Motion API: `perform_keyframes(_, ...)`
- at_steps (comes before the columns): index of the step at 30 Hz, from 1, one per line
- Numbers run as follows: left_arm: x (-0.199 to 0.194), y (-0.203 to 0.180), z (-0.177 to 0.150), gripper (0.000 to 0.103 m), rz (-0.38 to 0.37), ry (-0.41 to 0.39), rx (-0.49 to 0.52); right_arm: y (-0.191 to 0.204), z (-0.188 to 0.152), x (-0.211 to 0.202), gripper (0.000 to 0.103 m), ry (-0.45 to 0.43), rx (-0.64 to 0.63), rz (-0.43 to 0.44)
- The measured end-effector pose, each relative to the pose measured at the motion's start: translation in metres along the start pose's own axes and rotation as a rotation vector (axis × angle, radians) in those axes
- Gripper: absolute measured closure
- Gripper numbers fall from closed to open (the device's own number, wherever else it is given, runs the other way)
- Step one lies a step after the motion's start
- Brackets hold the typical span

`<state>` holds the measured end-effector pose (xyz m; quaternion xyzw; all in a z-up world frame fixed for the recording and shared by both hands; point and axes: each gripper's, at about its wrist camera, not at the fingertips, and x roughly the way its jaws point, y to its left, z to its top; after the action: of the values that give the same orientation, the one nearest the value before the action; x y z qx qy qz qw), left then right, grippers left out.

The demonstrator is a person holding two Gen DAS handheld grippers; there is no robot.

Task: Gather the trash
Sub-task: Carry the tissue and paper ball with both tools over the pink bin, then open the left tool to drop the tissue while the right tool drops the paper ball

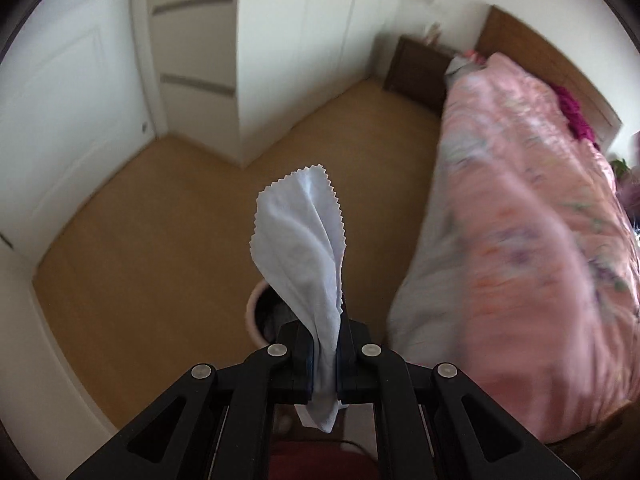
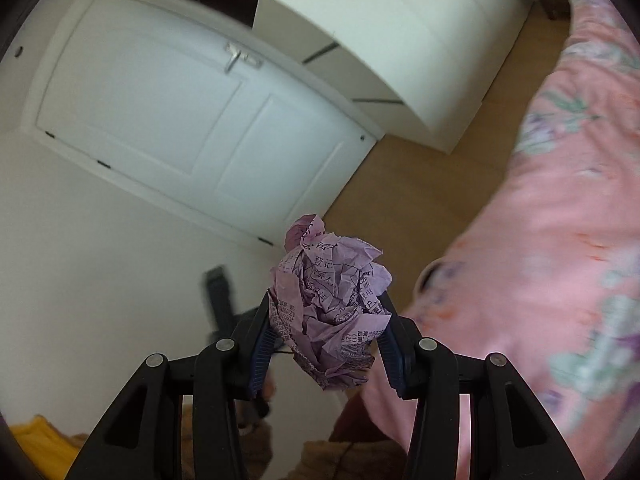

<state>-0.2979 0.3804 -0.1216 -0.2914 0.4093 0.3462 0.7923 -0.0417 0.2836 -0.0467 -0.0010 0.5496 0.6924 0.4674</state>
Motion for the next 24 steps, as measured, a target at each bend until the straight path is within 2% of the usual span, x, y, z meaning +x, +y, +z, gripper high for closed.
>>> perform_keyframes(6,0.072,0.014,0.003,0.096,-0.018,0.089,-0.013,0.001,-0.001,0.033,0.057,0.03,0.037,-0.032)
perform_keyframes(10,0.107,0.025,0.003,0.096,-0.033,0.132,-0.025,-0.009,0.003,0.048,0.057,0.044,0.075,-0.066)
perform_keyframes(16,0.154,0.037,0.0,0.095,-0.016,0.206,-0.041,-0.024,0.005,0.042,0.057,0.032,0.108,-0.098)
perform_keyframes(18,0.171,0.046,-0.003,0.088,-0.018,0.234,-0.059,-0.026,0.007,0.042,0.057,0.033,0.11,-0.104)
perform_keyframes(19,0.176,0.048,-0.004,0.076,-0.018,0.239,-0.065,-0.027,0.008,0.043,0.057,0.034,0.11,-0.106)
perform_keyframes(20,0.18,0.051,-0.005,0.054,-0.014,0.237,-0.066,-0.028,0.008,0.044,0.057,0.037,0.109,-0.109)
perform_keyframes(21,0.182,0.051,-0.003,0.041,-0.01,0.233,-0.063,-0.029,0.009,0.046,0.057,0.039,0.111,-0.112)
perform_keyframes(22,0.184,0.051,-0.003,0.021,-0.005,0.224,-0.055,-0.03,0.01,0.048,0.057,0.042,0.113,-0.111)
perform_keyframes(23,0.185,0.052,-0.003,0.014,0.0,0.211,-0.043,-0.031,0.01,0.05,0.057,0.045,0.116,-0.11)
perform_keyframes(24,0.187,0.052,-0.002,0.014,0.002,0.207,-0.04,-0.032,0.011,0.053,0.057,0.047,0.118,-0.111)
